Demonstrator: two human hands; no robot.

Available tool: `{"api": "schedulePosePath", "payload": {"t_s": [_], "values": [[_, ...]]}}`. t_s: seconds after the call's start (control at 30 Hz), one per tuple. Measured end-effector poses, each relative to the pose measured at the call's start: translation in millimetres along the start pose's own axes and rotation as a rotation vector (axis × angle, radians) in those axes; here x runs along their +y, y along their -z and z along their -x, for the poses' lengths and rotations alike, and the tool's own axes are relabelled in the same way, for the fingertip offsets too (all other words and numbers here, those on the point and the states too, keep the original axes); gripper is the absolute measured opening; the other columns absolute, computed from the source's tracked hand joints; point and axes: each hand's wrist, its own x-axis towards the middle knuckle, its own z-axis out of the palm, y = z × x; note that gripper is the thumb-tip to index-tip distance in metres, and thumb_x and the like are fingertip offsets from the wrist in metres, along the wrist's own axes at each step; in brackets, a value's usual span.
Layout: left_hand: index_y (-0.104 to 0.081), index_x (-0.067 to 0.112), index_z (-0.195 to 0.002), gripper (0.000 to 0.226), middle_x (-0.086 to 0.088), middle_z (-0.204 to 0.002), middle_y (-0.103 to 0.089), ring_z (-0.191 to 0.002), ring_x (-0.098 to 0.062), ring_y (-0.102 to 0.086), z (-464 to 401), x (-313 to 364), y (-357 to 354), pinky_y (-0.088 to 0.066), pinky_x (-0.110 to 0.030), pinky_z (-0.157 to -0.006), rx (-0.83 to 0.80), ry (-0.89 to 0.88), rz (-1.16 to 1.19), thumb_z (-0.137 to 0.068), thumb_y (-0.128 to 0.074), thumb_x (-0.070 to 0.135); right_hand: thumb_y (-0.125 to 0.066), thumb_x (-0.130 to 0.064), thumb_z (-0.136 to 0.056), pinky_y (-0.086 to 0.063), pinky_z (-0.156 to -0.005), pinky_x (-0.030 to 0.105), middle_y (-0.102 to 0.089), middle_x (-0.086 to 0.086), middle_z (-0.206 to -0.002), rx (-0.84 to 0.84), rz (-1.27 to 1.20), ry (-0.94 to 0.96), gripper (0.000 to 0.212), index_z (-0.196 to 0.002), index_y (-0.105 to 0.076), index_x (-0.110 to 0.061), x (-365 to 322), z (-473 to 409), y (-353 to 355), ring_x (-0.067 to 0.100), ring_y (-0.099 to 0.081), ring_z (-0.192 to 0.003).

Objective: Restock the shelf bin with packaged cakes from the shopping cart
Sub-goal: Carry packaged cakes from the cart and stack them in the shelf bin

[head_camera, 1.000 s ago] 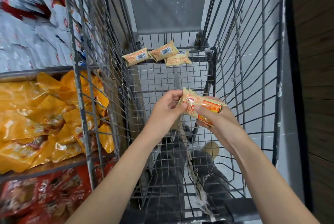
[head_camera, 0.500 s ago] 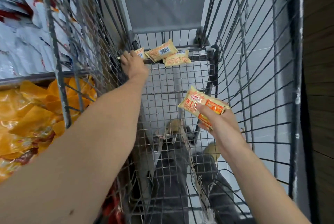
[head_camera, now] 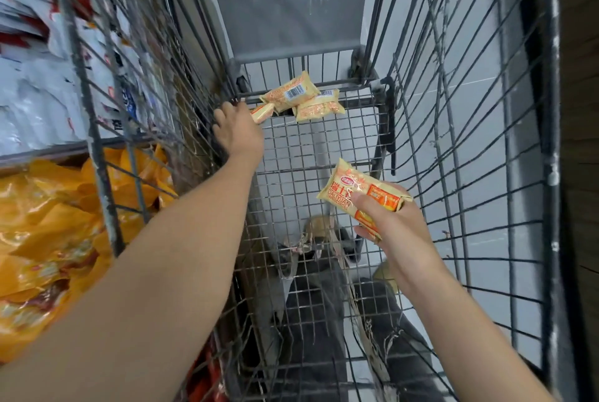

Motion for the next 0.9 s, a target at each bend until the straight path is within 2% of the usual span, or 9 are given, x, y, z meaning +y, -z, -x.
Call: {"api": "schedulePosePath", "payload": {"t_s": [0.13, 0.23, 0.33, 0.43, 0.5, 0.6, 0.7, 0.83, 0.9], "values": [[-0.058, 0.020, -0.113, 0.029, -0.002, -0.114, -0.053, -0.107, -0.021, -0.041, 71.2, 14.8, 34.8, -0.038, -0.034, -0.089, 0.040, 0.050, 0.464, -0.087, -0.060, 0.032, -0.071, -0.021, -0.082, -0.055, -0.069, 0.020, -0.067, -0.008, -0.101, 0.008, -0.097, -0.019, 0.028, -0.102, -0.053, -0.030, -1.1, 20.8, 2.4, 0.005, -0.065, -0.090], [-0.051, 0.029, -0.105, 0.020, 0.013, -0.101, -0.053, -0.096, -0.008, -0.049, 151.0, 18.6, 83.8, -0.040, -0.021, -0.079, 0.002, -0.122, 0.874, -0.087, -0.061, 0.027, -0.070, -0.021, -0.083, -0.055, -0.072, 0.025, -0.068, -0.003, -0.104, -0.022, -0.178, -0.062, 0.030, -0.107, -0.054, -0.024, -6.6, 55.2, 9.4, 0.010, -0.066, -0.093], [-0.042, 0.045, -0.110, 0.028, 0.035, -0.107, -0.045, -0.103, 0.006, -0.047, 228.1, 8.2, 131.1, -0.037, -0.008, -0.085, -0.048, -0.406, 0.870, -0.086, -0.053, 0.039, -0.070, -0.019, -0.082, -0.058, -0.077, 0.032, -0.071, 0.003, -0.102, -0.079, -0.224, -0.087, 0.035, -0.114, -0.055, -0.016, -12.9, 89.4, 22.6, 0.015, -0.068, -0.090], [-0.042, 0.038, -0.128, 0.046, 0.028, -0.133, -0.036, -0.135, -0.006, -0.030, 286.2, -2.2, 159.5, -0.026, -0.032, -0.112, -0.113, -0.634, 0.746, -0.084, -0.054, 0.041, -0.067, -0.015, -0.079, -0.055, -0.071, 0.032, -0.072, 0.007, -0.095, -0.182, -0.279, -0.063, 0.040, -0.117, -0.058, -0.008, -19.5, 128.7, 45.0, 0.016, -0.068, -0.080], [-0.038, 0.045, -0.130, 0.049, 0.023, -0.144, -0.030, -0.141, -0.006, -0.019, 318.5, -8.0, 176.2, -0.016, -0.029, -0.115, -0.177, -0.655, 0.811, -0.084, -0.053, 0.053, -0.063, -0.016, -0.081, -0.055, -0.067, 0.029, -0.073, 0.007, -0.090, -0.231, -0.271, -0.039, 0.031, -0.112, -0.062, -0.008, -20.2, 154.7, 62.3, 0.015, -0.069, -0.075], [-0.053, 0.048, -0.115, 0.035, 0.020, -0.142, -0.036, -0.135, 0.003, -0.028, 364.5, -10.7, 200.1, -0.022, -0.015, -0.110, -0.180, -0.552, 1.091, -0.085, -0.044, 0.063, -0.066, -0.018, -0.077, -0.055, -0.065, 0.028, -0.073, 0.002, -0.082, -0.324, -0.244, 0.031, 0.014, -0.090, -0.070, -0.018, -14.2, 193.8, 87.8, 0.011, -0.068, -0.070], [-0.062, 0.055, -0.097, 0.018, 0.018, -0.138, -0.041, -0.130, 0.003, -0.037, 411.9, -10.1, 207.7, -0.033, -0.024, -0.105, -0.104, -0.370, 1.267, -0.081, -0.053, 0.054, -0.063, -0.016, -0.079, -0.054, -0.053, 0.022, -0.073, -0.003, -0.074, -0.390, -0.218, 0.123, 0.007, -0.079, -0.068, -0.021, -3.1, 231.0, 107.9, 0.007, -0.068, -0.064], [-0.041, 0.055, -0.115, 0.053, 0.015, -0.138, -0.041, -0.130, 0.001, -0.038, 473.5, -20.5, 201.7, -0.035, -0.013, -0.099, -0.093, -0.113, 1.368, -0.069, -0.067, 0.051, -0.056, -0.017, -0.090, -0.051, -0.068, 0.027, -0.074, -0.006, -0.085, -0.524, -0.060, 0.216, 0.027, -0.081, -0.076, -0.033, 13.5, 264.5, 128.4, 0.007, -0.067, -0.073], [-0.038, 0.039, -0.121, 0.067, 0.007, -0.137, -0.046, -0.125, -0.004, -0.046, 500.7, -32.6, 195.1, -0.038, -0.022, -0.101, -0.124, 0.015, 1.433, -0.066, -0.075, 0.048, -0.061, -0.019, -0.086, -0.047, -0.069, 0.028, -0.073, -0.004, -0.087, -0.587, 0.003, 0.206, 0.019, -0.083, -0.076, -0.030, 20.9, 278.5, 131.7, 0.010, -0.064, -0.074]]}}
